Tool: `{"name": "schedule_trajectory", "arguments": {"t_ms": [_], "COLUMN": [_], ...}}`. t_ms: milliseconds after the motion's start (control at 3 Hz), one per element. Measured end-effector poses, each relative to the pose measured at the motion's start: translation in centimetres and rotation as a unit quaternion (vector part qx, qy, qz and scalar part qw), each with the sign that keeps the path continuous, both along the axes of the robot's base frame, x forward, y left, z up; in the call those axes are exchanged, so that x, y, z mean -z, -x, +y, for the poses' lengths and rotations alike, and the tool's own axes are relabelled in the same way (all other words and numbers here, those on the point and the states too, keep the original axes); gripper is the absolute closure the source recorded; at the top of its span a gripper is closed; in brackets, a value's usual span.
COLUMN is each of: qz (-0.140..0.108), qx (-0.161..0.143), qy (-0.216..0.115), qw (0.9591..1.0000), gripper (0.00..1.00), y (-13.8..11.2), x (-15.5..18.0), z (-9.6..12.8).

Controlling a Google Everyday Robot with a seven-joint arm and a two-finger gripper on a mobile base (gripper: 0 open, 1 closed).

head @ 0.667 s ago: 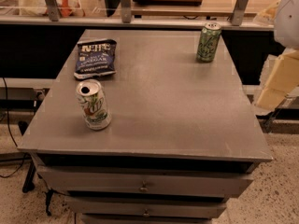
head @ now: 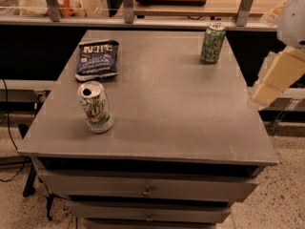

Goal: Move green can near blue chip bag

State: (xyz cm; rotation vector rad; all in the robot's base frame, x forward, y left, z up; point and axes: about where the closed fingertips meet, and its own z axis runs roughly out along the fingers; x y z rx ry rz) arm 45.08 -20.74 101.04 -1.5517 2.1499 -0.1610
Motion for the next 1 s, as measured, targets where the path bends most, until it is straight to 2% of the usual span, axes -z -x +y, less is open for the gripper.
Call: {"name": "schedule_trajectory", "arguments": {"t_ms": [333,667,1000], "qz": [-0.020,-0.040,-0.043], "qx": [0.061,0.112,0.154], "qy": [-0.060,-0.093,-0.098], "qw": [0.9962,0.9886,0.9823], "gripper": [0.00,0.00,0.00], "y": [-4.1,-8.0,-12.1], "x": [1.4,3.0,5.0], "z": [-0.9,-1.7,-2.7]}}
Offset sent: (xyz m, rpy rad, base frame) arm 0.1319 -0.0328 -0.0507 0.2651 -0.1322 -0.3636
